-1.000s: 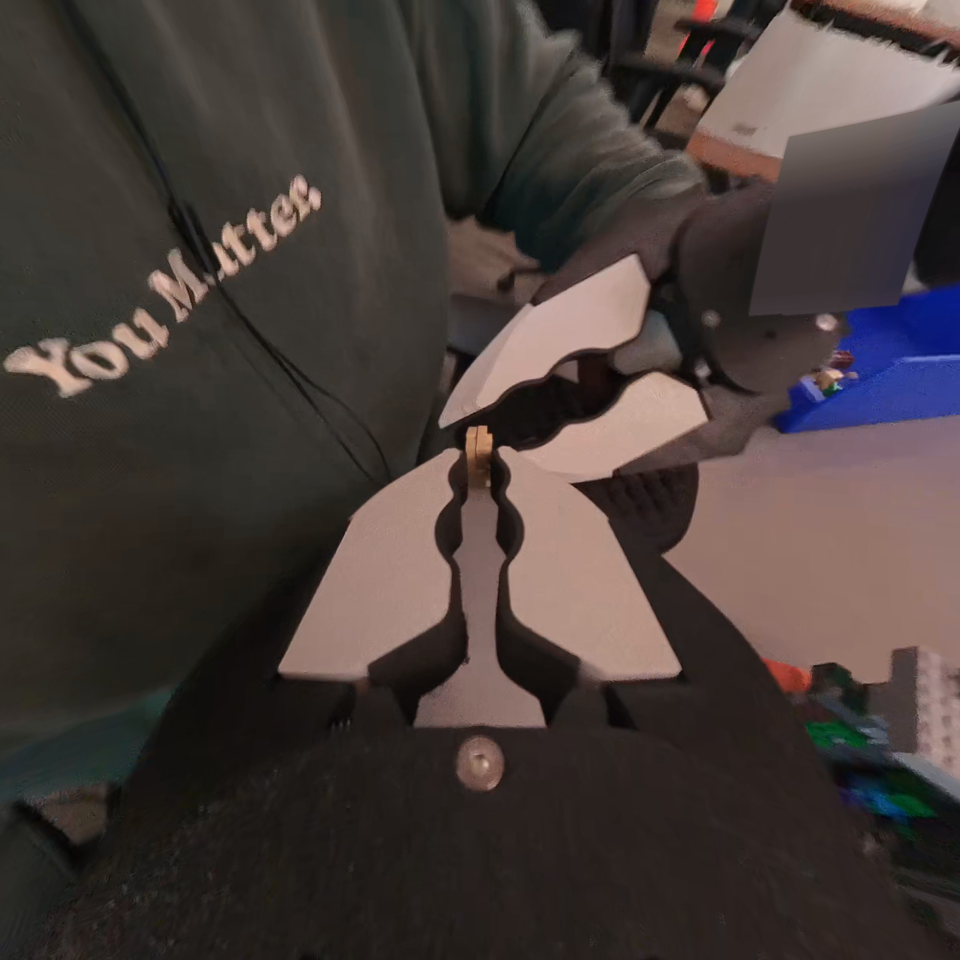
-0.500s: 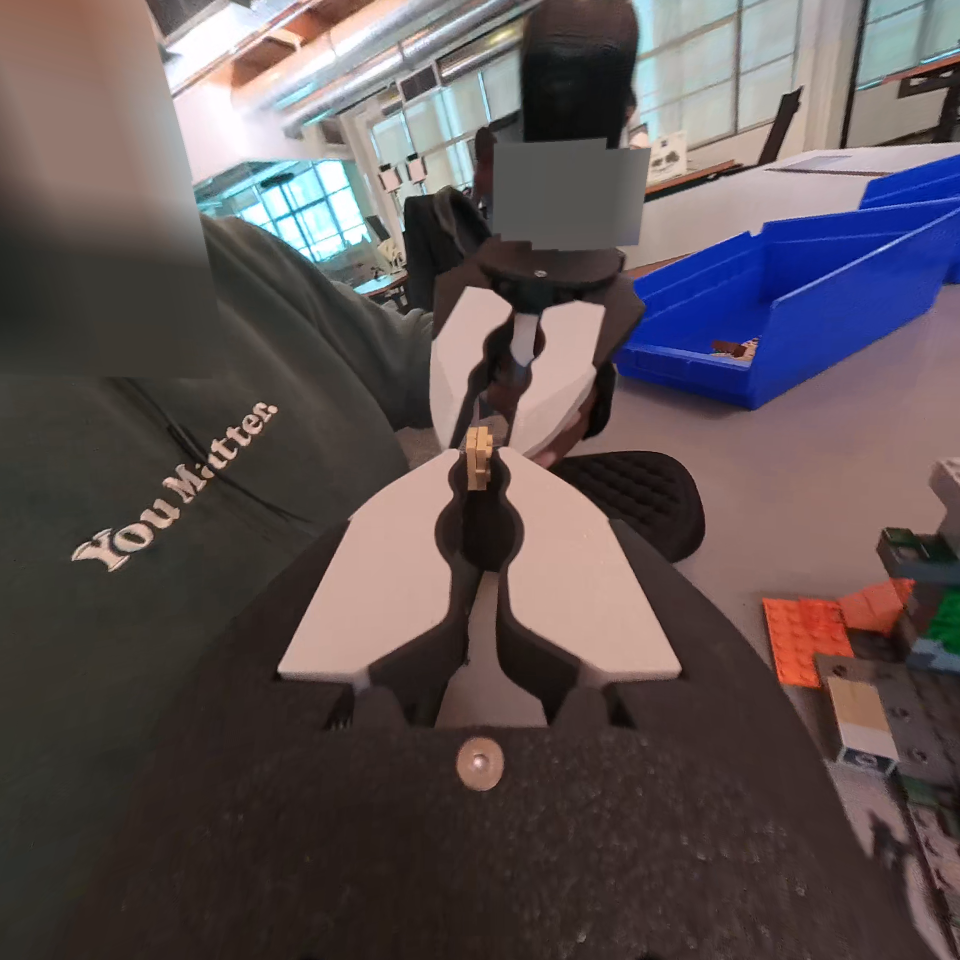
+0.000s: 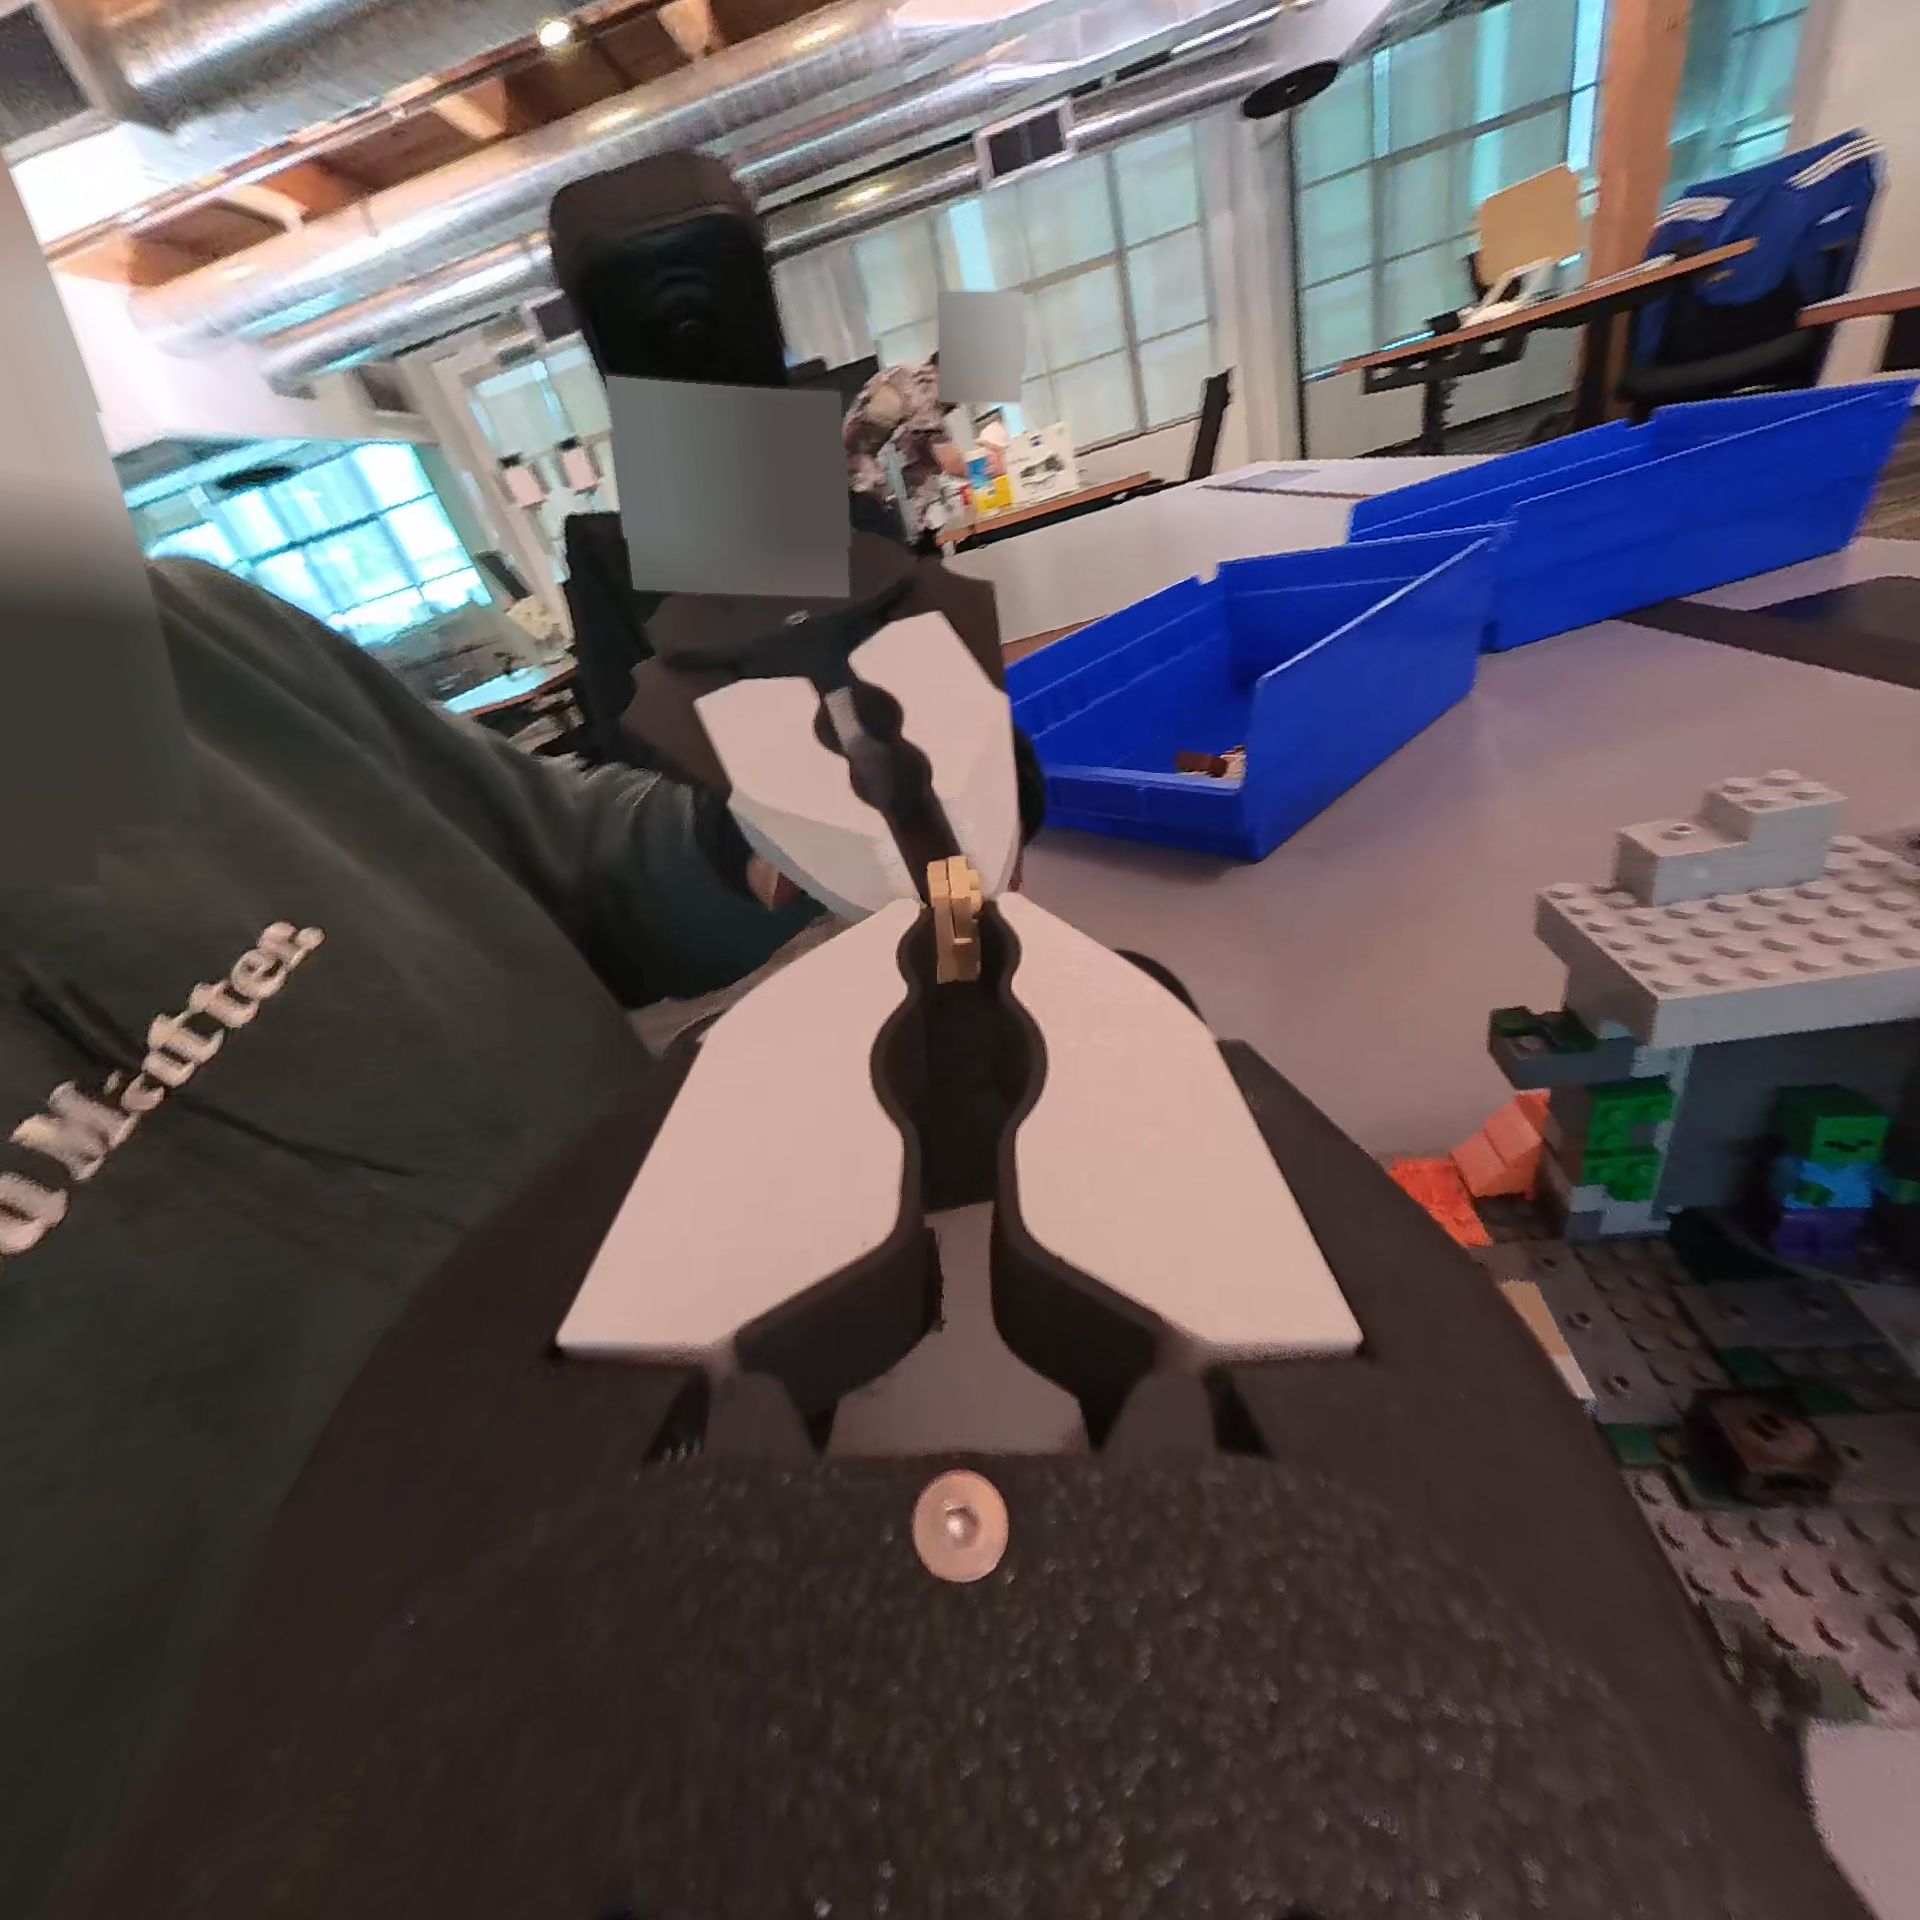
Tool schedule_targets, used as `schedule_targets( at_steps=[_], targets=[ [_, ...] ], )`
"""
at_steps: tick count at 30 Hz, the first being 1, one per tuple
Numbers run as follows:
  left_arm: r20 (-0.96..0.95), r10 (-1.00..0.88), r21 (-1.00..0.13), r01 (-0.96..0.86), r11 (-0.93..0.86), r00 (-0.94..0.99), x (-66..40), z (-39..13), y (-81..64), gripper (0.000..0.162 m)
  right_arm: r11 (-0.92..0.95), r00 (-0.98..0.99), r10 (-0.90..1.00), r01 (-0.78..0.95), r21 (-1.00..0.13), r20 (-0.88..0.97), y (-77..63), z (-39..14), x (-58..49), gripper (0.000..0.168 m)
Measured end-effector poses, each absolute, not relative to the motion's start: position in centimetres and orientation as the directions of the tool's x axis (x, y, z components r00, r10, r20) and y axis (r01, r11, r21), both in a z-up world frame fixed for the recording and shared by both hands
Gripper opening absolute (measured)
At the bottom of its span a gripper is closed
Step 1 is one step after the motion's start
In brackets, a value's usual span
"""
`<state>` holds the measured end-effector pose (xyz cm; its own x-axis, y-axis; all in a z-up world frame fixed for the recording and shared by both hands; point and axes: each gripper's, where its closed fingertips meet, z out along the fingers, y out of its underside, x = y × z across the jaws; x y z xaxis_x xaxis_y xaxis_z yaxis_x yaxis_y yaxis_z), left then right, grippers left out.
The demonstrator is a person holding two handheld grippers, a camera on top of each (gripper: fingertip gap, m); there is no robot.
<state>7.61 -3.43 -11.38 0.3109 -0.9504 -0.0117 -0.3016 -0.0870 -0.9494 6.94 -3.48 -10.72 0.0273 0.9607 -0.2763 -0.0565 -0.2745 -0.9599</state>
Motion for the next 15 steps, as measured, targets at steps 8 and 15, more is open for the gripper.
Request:
schedule_targets(
  at_steps=[8,15],
  targets=[
    [-0.285,-0.801,-0.948,-0.277,0.155,0.527,7.0,-11.3,-1.7,0.008,-0.476,0.123,0.845,-0.271,-0.836,-0.521,-1.6,-10.7,6.6,0.007],
    [-0.295,-0.797,-0.950,-0.253,0.185,0.527,6.5,-11.8,-1.6,0.008,-0.602,0.009,0.776,-0.285,-0.746,-0.630,-1.5,-11.2,6.2,0.006]
  ],
)
